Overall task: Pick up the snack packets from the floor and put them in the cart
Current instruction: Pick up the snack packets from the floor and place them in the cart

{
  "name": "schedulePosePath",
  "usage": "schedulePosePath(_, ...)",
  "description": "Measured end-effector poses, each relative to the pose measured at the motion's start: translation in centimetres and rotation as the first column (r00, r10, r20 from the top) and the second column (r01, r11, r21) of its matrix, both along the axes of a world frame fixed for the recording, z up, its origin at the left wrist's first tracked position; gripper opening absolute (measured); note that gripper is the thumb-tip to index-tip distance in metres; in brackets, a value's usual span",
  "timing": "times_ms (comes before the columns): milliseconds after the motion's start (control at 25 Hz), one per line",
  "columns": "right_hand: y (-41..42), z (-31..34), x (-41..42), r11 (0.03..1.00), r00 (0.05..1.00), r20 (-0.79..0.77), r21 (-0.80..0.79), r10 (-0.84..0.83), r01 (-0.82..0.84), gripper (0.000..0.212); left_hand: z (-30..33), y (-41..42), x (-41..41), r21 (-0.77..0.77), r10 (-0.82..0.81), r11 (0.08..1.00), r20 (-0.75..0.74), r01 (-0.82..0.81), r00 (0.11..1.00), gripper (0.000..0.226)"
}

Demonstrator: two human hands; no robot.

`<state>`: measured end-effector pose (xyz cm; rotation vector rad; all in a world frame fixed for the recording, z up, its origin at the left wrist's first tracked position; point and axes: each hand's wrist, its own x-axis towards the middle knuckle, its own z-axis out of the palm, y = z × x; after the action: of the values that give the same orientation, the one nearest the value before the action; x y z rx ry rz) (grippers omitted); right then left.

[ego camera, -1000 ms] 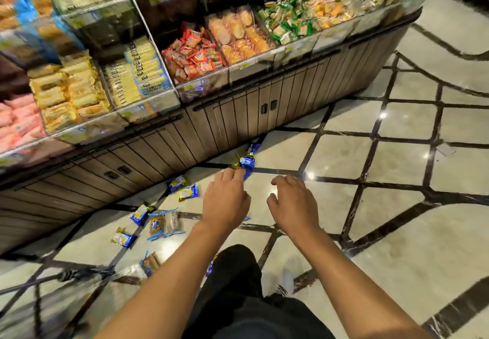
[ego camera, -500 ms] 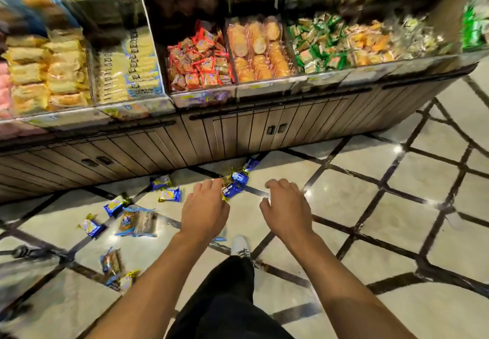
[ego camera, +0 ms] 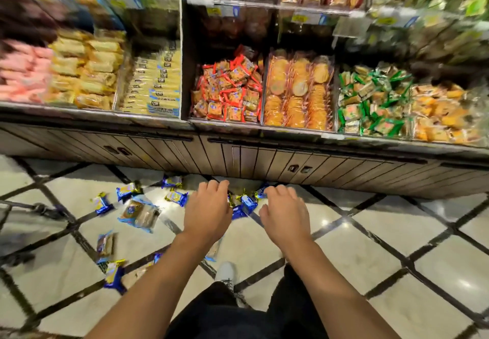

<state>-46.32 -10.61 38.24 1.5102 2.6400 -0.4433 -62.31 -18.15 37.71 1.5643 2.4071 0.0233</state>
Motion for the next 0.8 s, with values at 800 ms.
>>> schedulePosePath(800,15.5,-13.9,0.4,0.91,0.907,0.101,-0.117,0.41,-0.398,0.034,-17.0,8.7,3.4,-0.02,0.436,0.898,0.165,-0.439,0.885,0.038)
